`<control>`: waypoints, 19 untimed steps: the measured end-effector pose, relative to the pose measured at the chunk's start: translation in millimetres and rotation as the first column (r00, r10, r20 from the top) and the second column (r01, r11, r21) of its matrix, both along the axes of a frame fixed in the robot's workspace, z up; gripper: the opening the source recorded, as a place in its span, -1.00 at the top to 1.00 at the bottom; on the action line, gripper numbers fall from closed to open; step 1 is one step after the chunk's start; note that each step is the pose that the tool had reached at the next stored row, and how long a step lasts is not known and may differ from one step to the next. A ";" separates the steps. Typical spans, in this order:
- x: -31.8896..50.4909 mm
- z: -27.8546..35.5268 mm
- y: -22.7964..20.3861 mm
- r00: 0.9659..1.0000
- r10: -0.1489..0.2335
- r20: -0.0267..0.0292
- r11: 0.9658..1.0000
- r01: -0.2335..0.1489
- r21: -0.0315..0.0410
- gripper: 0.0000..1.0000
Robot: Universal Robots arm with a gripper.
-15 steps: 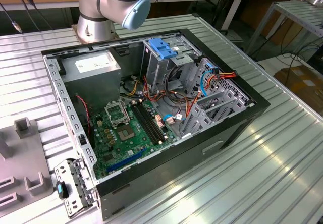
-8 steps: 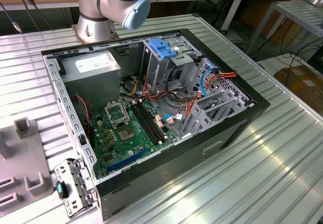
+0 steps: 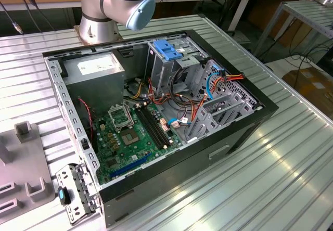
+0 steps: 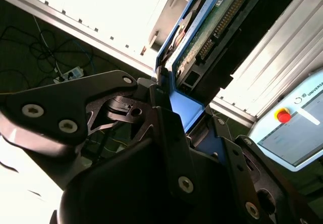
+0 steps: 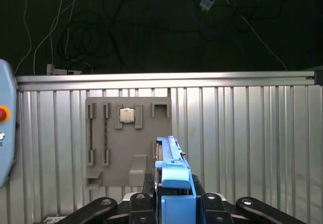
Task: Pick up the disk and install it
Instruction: 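Pick up the disk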
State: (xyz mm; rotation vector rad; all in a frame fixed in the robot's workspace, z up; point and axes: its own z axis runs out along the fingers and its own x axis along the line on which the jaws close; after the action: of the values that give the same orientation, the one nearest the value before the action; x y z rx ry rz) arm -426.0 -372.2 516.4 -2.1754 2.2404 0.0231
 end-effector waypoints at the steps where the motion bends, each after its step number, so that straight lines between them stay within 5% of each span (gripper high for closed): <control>1: 0.3 0.0 0.0 1.000 0.000 0.000 1.000 0.000 0.000 0.25; 19: 7.8 0.1 0.0 1.000 0.000 0.000 1.000 0.000 0.000 0.25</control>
State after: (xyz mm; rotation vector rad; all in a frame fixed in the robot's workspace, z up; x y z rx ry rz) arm -418.2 -372.2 516.5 -2.1755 2.2405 0.0232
